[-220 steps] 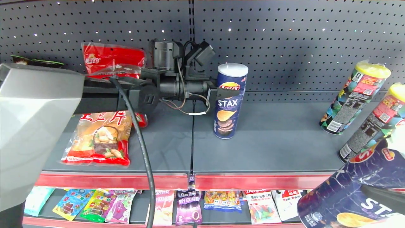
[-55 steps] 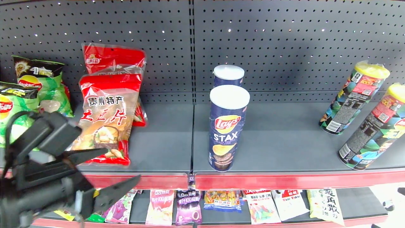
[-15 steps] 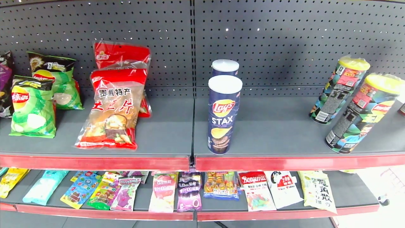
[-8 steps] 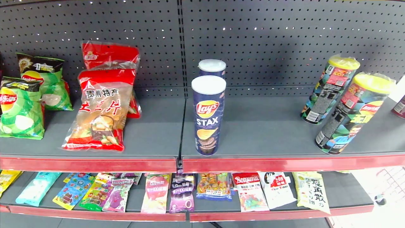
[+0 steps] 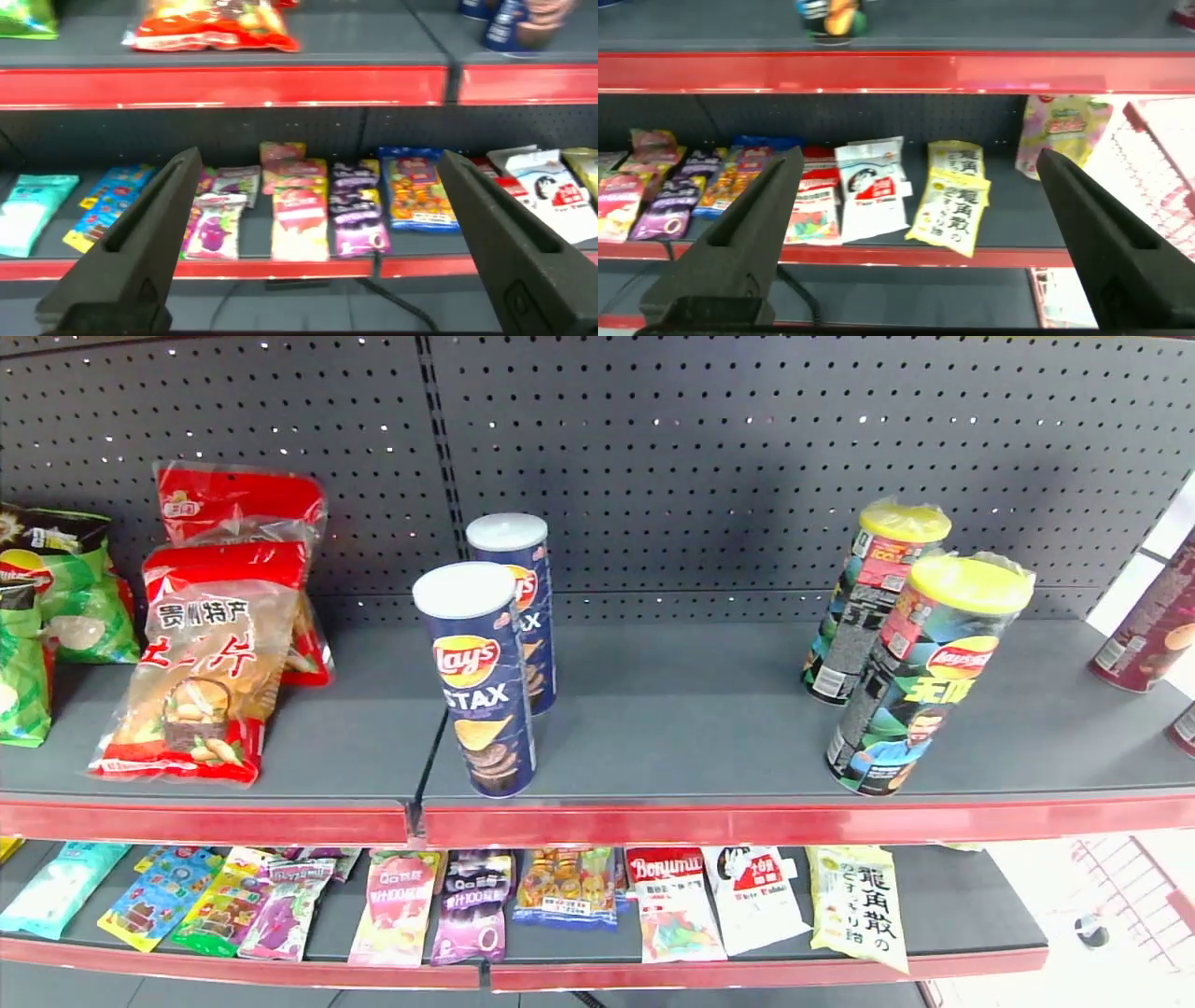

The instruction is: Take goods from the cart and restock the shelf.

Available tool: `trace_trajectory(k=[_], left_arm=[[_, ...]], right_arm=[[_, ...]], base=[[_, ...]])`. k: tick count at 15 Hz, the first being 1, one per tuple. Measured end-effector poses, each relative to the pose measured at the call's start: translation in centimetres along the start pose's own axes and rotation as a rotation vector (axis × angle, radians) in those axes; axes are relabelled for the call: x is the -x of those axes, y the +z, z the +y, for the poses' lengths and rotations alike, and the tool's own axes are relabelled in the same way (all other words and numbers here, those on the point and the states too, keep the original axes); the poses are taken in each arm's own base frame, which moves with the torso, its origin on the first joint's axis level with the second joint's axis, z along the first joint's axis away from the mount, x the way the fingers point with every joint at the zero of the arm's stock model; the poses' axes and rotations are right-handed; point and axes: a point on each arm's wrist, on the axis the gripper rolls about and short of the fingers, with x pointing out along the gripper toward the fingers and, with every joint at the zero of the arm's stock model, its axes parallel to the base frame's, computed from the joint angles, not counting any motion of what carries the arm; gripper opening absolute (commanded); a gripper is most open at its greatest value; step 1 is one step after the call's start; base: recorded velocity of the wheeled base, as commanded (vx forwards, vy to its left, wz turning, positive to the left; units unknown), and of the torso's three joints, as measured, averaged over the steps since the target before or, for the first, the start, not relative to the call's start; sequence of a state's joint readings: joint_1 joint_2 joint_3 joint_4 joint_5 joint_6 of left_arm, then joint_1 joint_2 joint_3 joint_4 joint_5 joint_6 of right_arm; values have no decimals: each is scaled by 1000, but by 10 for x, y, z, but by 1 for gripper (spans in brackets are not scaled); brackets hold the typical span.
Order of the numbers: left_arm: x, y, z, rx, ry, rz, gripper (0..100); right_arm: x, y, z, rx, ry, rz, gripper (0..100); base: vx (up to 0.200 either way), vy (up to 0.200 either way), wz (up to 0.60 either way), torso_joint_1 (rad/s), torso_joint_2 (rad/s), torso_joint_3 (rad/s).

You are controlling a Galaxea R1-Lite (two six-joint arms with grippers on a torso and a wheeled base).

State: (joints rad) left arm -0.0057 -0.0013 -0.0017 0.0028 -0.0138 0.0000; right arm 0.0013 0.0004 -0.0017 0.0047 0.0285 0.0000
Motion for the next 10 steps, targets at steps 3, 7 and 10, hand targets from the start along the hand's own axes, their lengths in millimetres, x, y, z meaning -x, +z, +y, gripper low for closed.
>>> trace_trajectory(k=[3, 7, 10], left_arm=[[0, 0, 0, 0, 0, 0, 100], [0, 0, 0, 0, 0, 0, 100], [0, 0, 0, 0, 1, 0, 100]], right_arm=[[0, 0, 0, 0, 0, 1, 100], [0, 0, 0, -2, 0, 0, 100], [0, 0, 0, -2, 0, 0, 100]], base=[[0, -200, 0, 6, 1, -1], [0, -200, 0, 0, 2, 0], [0, -200, 0, 1, -1, 1]])
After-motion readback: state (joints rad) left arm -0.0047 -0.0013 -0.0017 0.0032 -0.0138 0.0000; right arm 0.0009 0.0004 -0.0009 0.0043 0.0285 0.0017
